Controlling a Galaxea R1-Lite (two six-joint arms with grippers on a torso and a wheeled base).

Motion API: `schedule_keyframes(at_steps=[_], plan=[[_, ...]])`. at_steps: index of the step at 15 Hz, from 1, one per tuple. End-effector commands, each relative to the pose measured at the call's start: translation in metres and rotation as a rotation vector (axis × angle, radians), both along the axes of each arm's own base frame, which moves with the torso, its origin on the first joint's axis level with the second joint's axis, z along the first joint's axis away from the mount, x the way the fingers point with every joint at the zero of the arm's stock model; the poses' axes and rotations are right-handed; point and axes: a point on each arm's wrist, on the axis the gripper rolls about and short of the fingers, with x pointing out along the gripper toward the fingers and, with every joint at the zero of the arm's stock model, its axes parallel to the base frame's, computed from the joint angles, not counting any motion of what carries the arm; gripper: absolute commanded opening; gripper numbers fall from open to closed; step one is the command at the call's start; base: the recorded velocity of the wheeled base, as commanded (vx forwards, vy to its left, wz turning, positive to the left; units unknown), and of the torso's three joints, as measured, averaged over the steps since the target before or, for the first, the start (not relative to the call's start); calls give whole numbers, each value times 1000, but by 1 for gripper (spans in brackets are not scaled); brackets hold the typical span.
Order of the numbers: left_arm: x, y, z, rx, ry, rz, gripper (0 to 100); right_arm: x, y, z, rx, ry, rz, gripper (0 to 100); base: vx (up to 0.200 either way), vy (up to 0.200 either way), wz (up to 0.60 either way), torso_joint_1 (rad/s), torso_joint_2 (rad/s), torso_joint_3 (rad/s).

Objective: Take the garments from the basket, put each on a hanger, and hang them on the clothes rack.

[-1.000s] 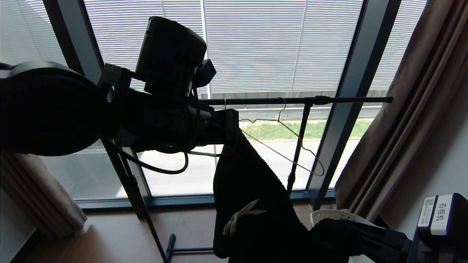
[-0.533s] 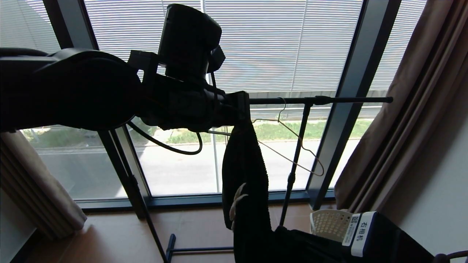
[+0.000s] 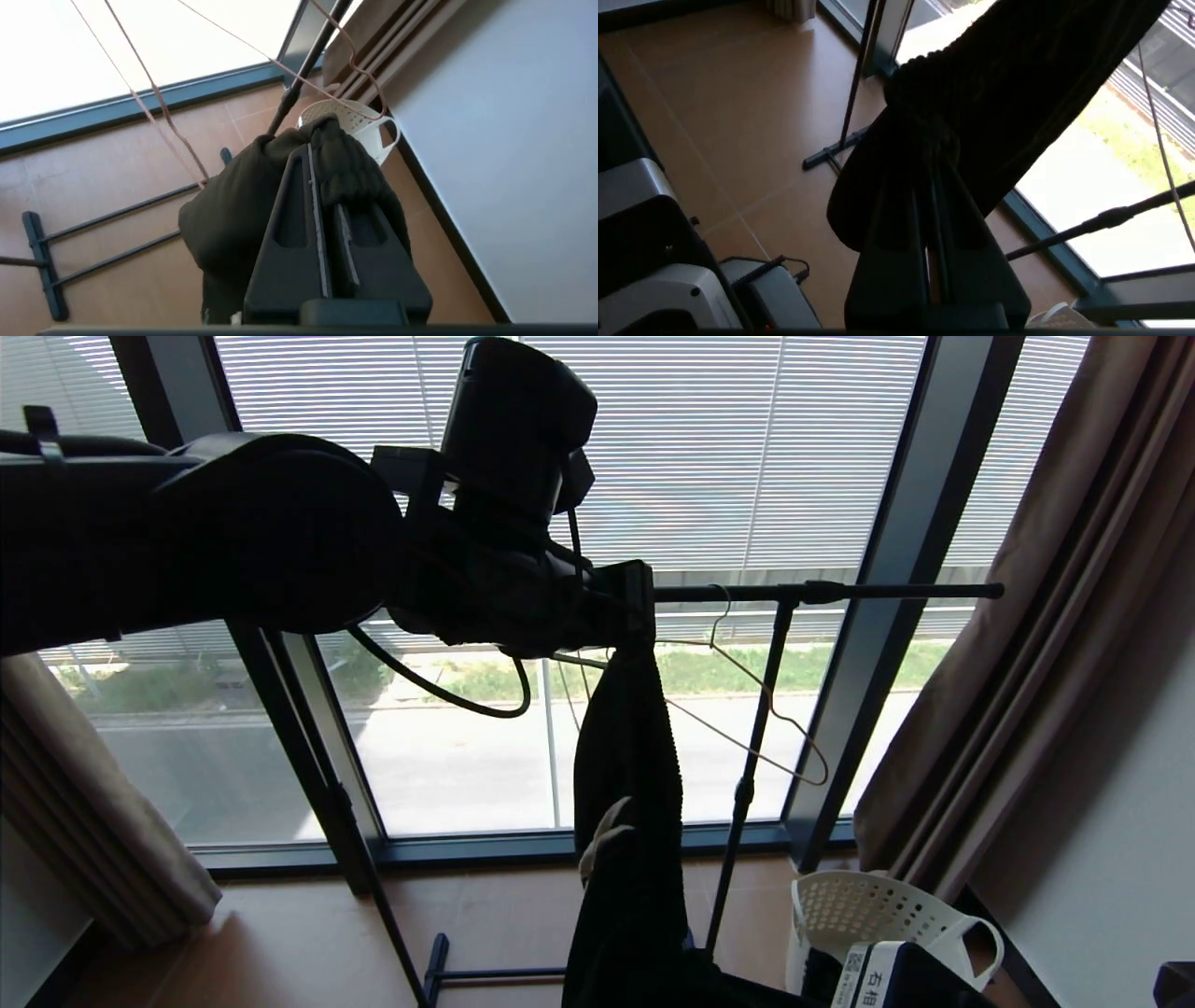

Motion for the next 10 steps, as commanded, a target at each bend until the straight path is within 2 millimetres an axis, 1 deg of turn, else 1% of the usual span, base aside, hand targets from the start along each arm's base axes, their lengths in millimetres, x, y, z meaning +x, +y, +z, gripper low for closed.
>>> schedule_keyframes(at_steps=[1, 2, 3, 4, 6, 8, 10], plan=[[-13, 14, 12, 6, 11, 7, 0, 5, -11, 2, 31, 4, -95, 0, 0, 0, 0, 0, 0, 0], [-17, 22, 15, 13, 17, 16, 0, 10, -16, 3, 42, 3, -137, 0, 0, 0, 0, 0, 0, 0], [-25, 36, 17, 27, 26, 29, 0, 22, -30, 2, 43, 1, -226, 0, 0, 0, 0, 0, 0, 0], [-37, 47, 17, 42, 29, 26, 0, 31, -40, -1, 35, 3, -293, 0, 0, 0, 0, 0, 0, 0], [-64, 68, 14, 99, 26, -2, 0, 54, -54, 1, 44, -1, -423, 0, 0, 0, 0, 0, 0, 0], [-91, 88, 6, 135, 35, -21, 0, 82, -56, 14, 82, -24, -527, 0, 0, 0, 0, 0, 0, 0], [-106, 97, 2, 144, 44, -32, 0, 100, -51, 24, 109, -42, -567, 0, 0, 0, 0, 0, 0, 0]])
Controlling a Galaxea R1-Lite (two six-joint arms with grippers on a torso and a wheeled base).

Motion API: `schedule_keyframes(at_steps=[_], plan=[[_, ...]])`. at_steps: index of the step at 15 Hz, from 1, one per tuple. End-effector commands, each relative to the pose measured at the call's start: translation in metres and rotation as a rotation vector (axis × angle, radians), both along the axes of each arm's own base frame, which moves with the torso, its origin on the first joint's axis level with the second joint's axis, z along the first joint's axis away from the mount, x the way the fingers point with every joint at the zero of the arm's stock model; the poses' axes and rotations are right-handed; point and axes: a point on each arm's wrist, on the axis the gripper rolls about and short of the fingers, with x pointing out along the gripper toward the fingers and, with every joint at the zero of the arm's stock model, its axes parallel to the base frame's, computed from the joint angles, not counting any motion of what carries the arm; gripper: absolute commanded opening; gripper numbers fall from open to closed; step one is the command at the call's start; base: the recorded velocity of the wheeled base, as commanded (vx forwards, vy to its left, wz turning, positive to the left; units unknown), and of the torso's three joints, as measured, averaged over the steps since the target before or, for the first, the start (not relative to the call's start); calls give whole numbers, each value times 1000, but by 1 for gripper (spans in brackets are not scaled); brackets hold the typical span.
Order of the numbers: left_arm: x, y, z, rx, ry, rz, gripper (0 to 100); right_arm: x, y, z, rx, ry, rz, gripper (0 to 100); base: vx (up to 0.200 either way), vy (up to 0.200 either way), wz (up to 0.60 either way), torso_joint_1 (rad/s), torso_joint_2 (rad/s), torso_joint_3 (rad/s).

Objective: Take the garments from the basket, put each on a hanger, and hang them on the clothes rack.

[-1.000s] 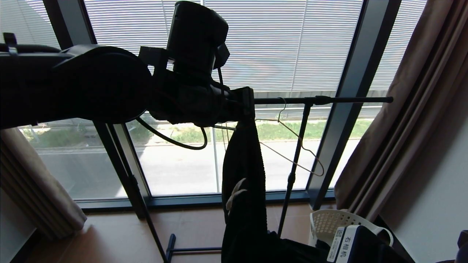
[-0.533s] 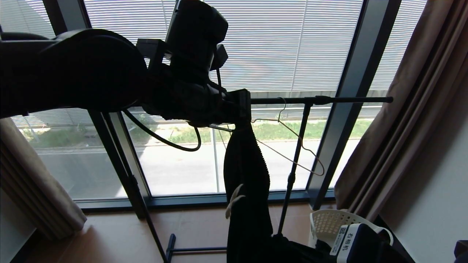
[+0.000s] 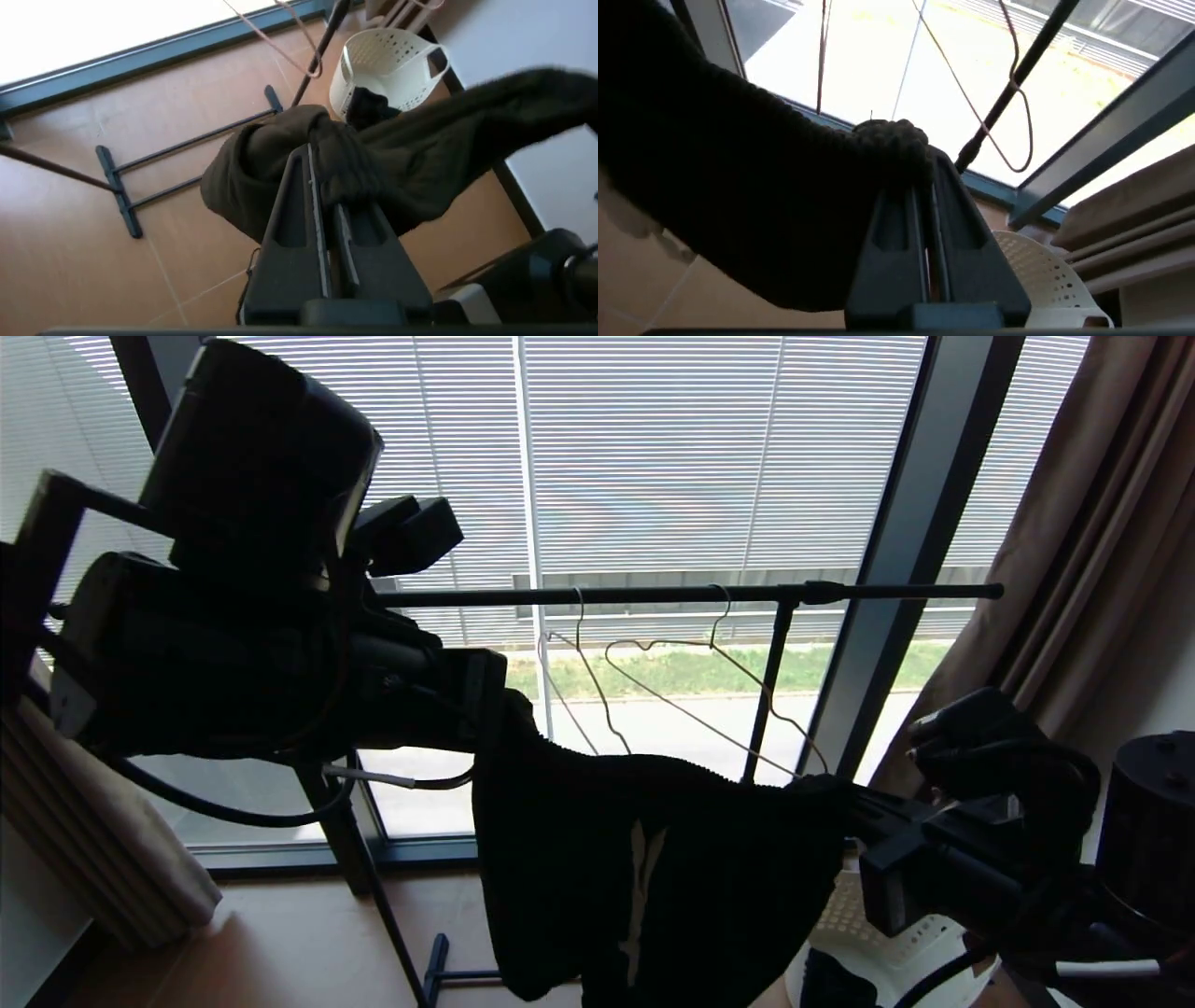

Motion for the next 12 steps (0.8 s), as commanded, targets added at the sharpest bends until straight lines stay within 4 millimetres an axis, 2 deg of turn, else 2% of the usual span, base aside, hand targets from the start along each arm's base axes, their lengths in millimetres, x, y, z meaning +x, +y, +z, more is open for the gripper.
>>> schedule_keyframes(at_steps=[1, 3, 4, 5, 7, 10, 12], plan=[[-49, 27, -7, 10, 3, -49, 0, 40, 19, 15, 30, -34, -59, 0, 0, 0, 0, 0, 0, 0], [-71, 32, -24, 35, 40, -105, 0, 59, 37, 21, 46, -54, -61, 0, 0, 0, 0, 0, 0, 0], [-84, 32, -41, 64, 84, -148, 0, 70, 54, 26, 61, -71, -43, 0, 0, 0, 0, 0, 0, 0], [-90, 30, -52, 84, 119, -169, 0, 75, 68, 30, 75, -83, -21, 0, 0, 0, 0, 0, 0, 0], [-96, 20, -60, 71, 190, -240, 0, 85, 96, 35, 101, -108, 16, 0, 0, 0, 0, 0, 0, 0], [-94, -6, -61, 51, 209, -303, 0, 87, 118, 33, 108, -111, 54, 0, 0, 0, 0, 0, 0, 0], [-87, -43, -61, -10, 235, -301, 0, 83, 134, 29, 113, -106, 88, 0, 0, 0, 0, 0, 0, 0]])
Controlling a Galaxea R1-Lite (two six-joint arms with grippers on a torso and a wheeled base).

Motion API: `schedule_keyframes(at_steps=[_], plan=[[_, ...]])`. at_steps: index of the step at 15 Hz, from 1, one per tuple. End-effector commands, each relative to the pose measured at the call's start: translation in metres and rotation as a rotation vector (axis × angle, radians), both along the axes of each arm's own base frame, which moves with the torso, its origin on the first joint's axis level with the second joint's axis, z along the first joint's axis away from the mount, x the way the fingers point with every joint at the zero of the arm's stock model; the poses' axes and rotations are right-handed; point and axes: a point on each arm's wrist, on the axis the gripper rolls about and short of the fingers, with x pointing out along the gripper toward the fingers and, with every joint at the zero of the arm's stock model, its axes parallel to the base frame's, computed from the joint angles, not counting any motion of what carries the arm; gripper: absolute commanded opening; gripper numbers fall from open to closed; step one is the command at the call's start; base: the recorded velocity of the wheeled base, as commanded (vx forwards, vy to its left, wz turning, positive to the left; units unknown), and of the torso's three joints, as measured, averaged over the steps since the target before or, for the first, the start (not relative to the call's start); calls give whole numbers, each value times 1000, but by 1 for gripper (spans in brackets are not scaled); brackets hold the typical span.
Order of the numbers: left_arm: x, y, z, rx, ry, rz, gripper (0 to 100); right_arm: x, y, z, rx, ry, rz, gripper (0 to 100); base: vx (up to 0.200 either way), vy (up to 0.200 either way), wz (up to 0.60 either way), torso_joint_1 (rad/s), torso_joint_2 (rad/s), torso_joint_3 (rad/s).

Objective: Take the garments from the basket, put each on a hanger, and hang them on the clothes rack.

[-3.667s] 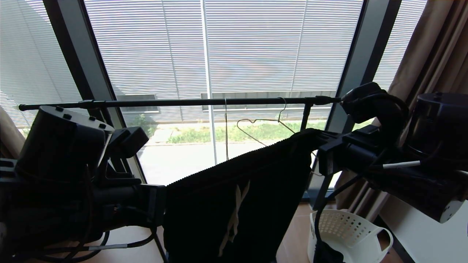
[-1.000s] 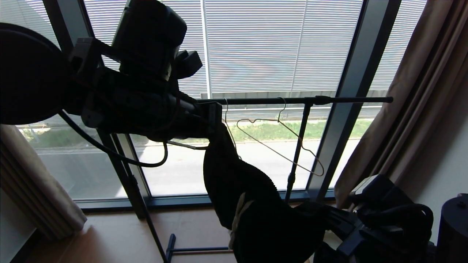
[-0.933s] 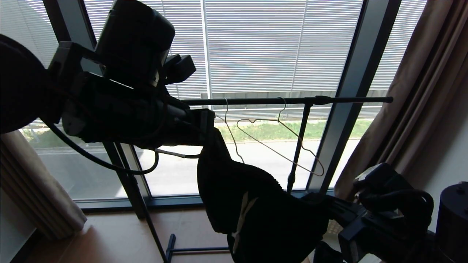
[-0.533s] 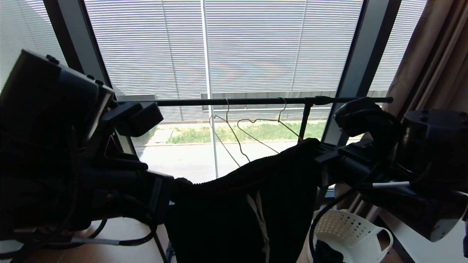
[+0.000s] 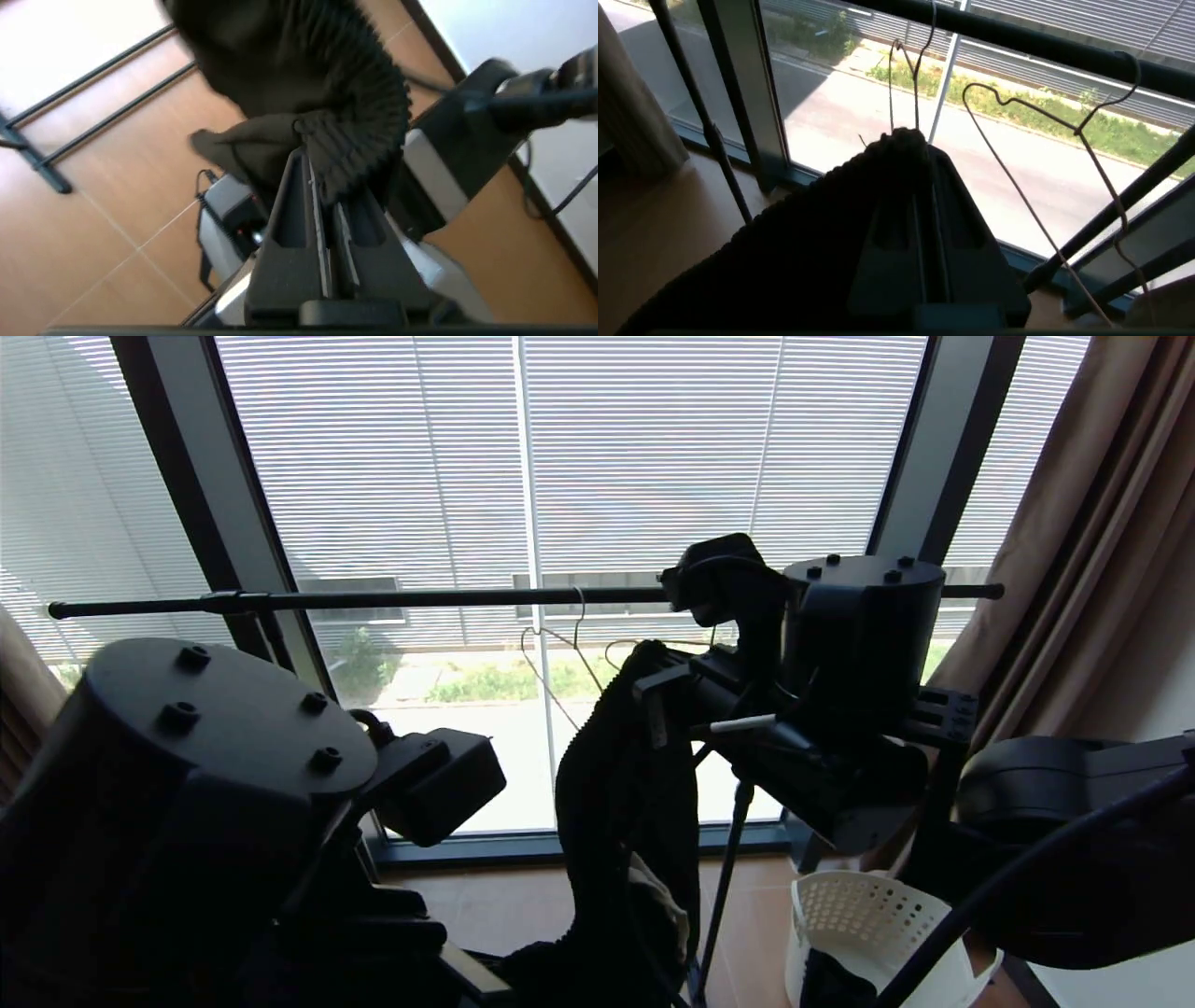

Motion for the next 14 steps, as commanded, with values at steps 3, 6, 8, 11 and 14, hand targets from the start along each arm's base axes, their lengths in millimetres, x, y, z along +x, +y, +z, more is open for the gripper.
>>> schedule_keyframes(at_steps=[3, 6, 8, 11, 14], plan=[[6, -41, -5, 8, 22, -15, 0, -3, 10, -8, 30, 31, 3, 0, 0, 0, 0, 0, 0, 0], [11, -30, -8, 24, 18, 34, 0, -5, -21, 7, 74, 17, -70, 0, 0, 0, 0, 0, 0, 0], [16, -9, -3, 6, 1, 106, 0, -13, -53, 15, 93, 13, -122, 0, 0, 0, 0, 0, 0, 0], [33, 16, 0, -8, -8, 228, 0, -34, -92, 11, 70, 30, -174, 0, 0, 0, 0, 0, 0, 0], [54, 19, 2, -35, -31, 301, 0, -51, -110, 2, 47, 47, -190, 0, 0, 0, 0, 0, 0, 0]])
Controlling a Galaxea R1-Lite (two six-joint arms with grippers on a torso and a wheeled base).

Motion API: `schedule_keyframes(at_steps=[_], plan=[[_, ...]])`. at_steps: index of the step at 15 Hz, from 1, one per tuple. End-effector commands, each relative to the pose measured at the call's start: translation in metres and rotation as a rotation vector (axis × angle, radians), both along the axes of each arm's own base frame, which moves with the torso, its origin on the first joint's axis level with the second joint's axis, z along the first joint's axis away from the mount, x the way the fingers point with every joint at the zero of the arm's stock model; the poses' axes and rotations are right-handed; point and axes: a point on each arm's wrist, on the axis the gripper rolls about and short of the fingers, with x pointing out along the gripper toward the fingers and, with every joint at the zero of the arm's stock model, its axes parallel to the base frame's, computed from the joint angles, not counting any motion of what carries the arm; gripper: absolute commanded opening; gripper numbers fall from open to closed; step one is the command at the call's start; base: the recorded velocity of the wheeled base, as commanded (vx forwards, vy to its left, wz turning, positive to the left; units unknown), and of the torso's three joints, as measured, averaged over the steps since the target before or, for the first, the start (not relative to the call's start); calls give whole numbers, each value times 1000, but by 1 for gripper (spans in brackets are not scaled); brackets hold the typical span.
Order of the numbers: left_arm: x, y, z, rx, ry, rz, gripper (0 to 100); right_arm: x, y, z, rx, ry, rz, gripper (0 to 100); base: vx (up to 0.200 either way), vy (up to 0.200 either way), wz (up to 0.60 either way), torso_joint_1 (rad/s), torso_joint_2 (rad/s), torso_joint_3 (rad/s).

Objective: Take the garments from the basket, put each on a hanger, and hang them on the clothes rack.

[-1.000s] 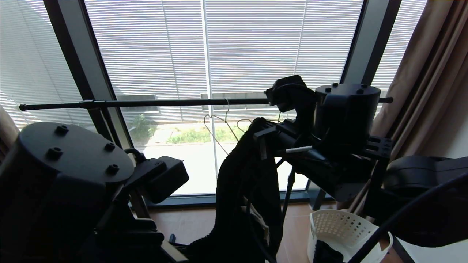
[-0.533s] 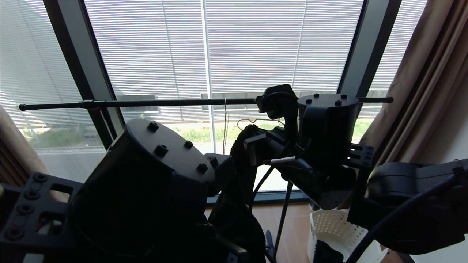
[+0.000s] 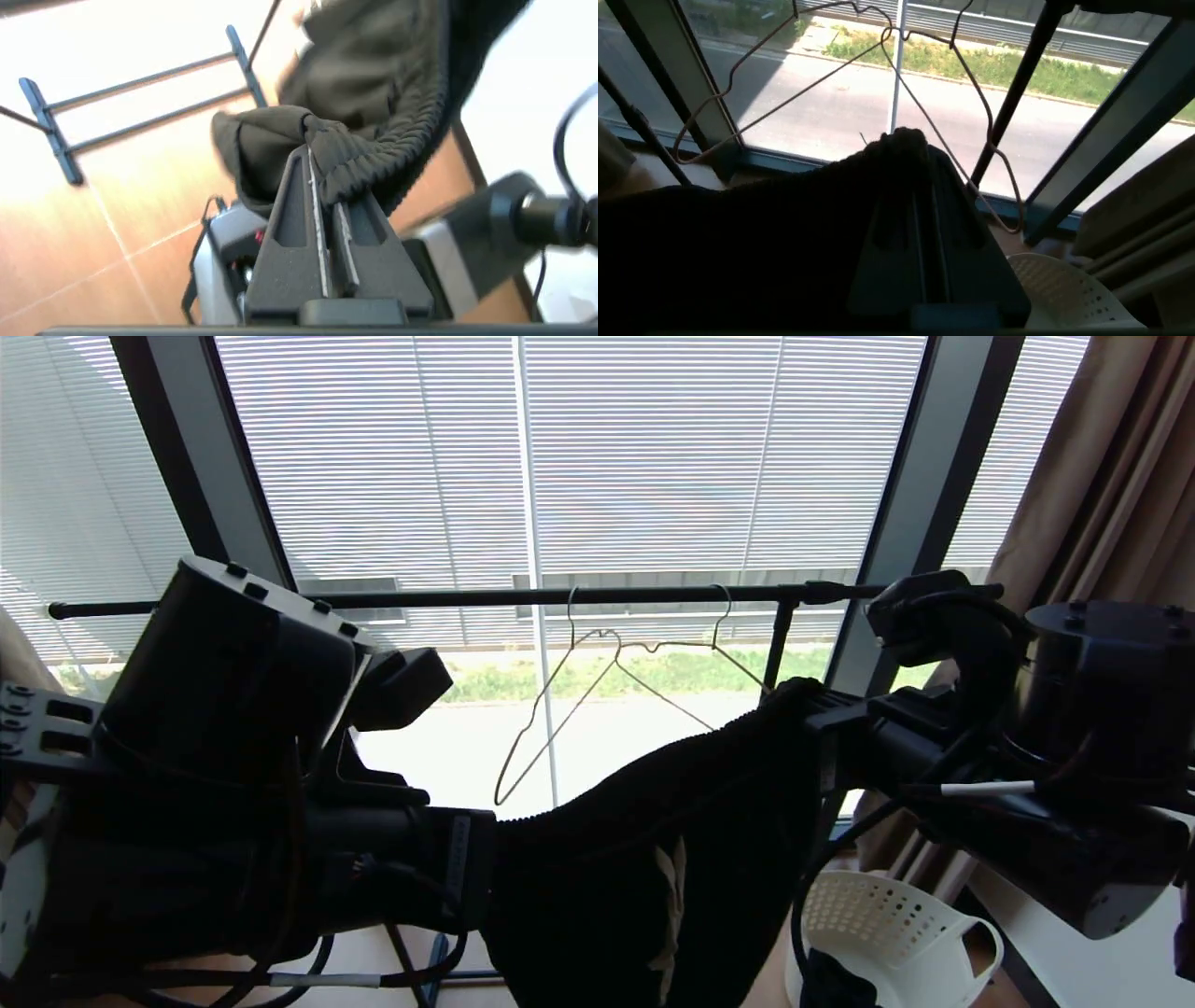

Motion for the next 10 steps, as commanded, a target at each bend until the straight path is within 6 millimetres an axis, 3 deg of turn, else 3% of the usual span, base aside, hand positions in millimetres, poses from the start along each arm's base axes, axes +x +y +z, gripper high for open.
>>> schedule_keyframes(at_steps=[1, 4, 10], plan=[[36, -4, -3, -13, -23, 82, 0, -27, -25, -2, 5, -6, -1, 0, 0, 0, 0, 0, 0, 0], [60, -17, 10, -35, -66, 91, 0, -49, -27, -21, -39, 38, 59, 0, 0, 0, 0, 0, 0, 0], [65, -27, 33, -43, -140, 46, 0, -66, -30, -54, -126, 127, 107, 0, 0, 0, 0, 0, 0, 0]])
